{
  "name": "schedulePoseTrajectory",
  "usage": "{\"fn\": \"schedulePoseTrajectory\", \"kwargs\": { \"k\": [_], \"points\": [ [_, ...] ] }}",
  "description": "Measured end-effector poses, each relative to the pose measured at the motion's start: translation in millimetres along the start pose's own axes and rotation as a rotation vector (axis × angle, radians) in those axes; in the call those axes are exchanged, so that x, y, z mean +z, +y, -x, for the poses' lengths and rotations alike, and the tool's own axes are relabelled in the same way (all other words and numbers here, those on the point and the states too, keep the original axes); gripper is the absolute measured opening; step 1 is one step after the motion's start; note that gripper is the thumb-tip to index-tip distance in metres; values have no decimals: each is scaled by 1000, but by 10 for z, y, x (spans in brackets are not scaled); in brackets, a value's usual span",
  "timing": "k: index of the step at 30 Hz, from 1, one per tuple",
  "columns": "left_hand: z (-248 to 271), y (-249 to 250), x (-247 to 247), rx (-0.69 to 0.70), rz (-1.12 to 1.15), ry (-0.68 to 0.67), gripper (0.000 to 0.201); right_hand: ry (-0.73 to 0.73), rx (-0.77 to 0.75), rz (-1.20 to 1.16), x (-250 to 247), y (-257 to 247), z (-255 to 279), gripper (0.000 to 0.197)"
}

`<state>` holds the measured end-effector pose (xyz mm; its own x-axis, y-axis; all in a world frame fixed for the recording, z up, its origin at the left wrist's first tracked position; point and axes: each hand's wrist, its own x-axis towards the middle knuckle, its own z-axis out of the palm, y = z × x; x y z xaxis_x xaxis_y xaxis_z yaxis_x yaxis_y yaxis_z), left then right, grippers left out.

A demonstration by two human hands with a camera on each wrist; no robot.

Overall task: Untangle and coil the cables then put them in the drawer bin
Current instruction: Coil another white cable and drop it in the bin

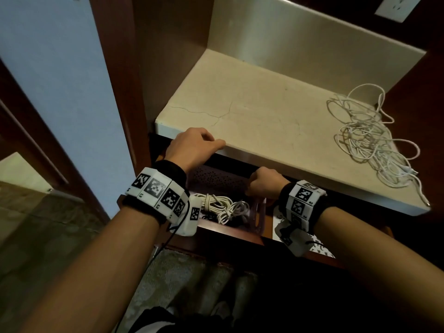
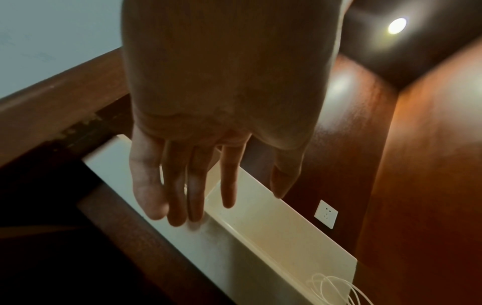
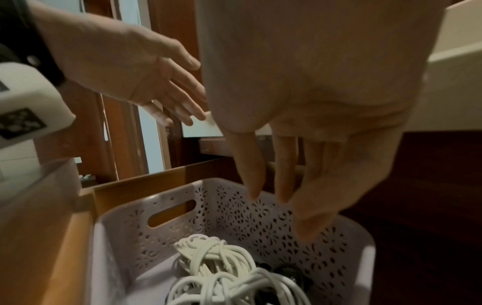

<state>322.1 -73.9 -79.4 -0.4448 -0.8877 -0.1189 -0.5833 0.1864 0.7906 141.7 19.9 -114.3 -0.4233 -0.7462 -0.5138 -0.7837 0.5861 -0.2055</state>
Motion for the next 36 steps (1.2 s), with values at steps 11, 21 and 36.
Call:
{"fn": "schedulePoseTrajectory", "kwargs": {
  "k": [11, 21, 36],
  "points": [
    [120, 121, 66, 167, -114, -51, 37, 236, -96, -124, -136, -24, 183, 14],
    [40, 564, 280, 334, -193, -47, 43, 454, -33, -346, -541, 317, 494, 12],
    [-185, 1491, 875, 502, -356, -86, 43, 605, 35, -370, -993, 1044, 679, 18]
  ]
}}
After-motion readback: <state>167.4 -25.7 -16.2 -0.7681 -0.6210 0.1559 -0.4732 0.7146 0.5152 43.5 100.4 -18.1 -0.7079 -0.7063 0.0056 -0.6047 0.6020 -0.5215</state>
